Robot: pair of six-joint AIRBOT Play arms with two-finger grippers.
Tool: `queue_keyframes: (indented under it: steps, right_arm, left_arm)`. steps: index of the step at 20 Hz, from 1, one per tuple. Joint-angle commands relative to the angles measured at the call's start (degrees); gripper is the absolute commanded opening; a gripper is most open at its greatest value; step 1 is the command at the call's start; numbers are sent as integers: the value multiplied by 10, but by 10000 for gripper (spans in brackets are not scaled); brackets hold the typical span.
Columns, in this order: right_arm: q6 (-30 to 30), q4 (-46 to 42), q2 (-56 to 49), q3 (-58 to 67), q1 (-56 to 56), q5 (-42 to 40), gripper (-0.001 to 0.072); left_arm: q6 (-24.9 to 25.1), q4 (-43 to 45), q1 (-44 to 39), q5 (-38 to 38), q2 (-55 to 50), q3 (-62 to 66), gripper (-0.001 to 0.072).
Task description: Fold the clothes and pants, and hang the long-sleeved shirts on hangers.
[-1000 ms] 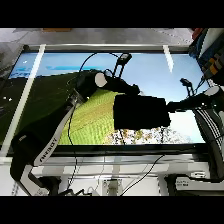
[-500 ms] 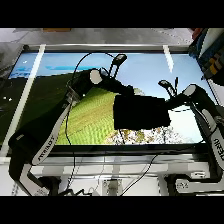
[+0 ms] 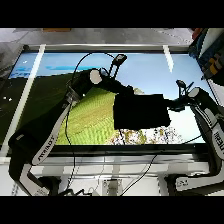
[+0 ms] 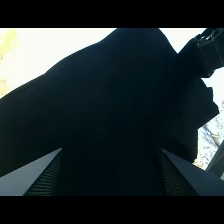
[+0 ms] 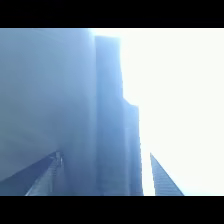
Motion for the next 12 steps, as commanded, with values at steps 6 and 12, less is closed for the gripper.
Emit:
queue_keyframes:
  steps: [6,12]
  right_arm:
    - [-81,222,-94,2,-86,100,701]
    - [-161,355,-138,2,-4,127,693]
  left_arm:
    - [0,0,1,0,0,0,698]
    - [0,5,2,0,0,0,695]
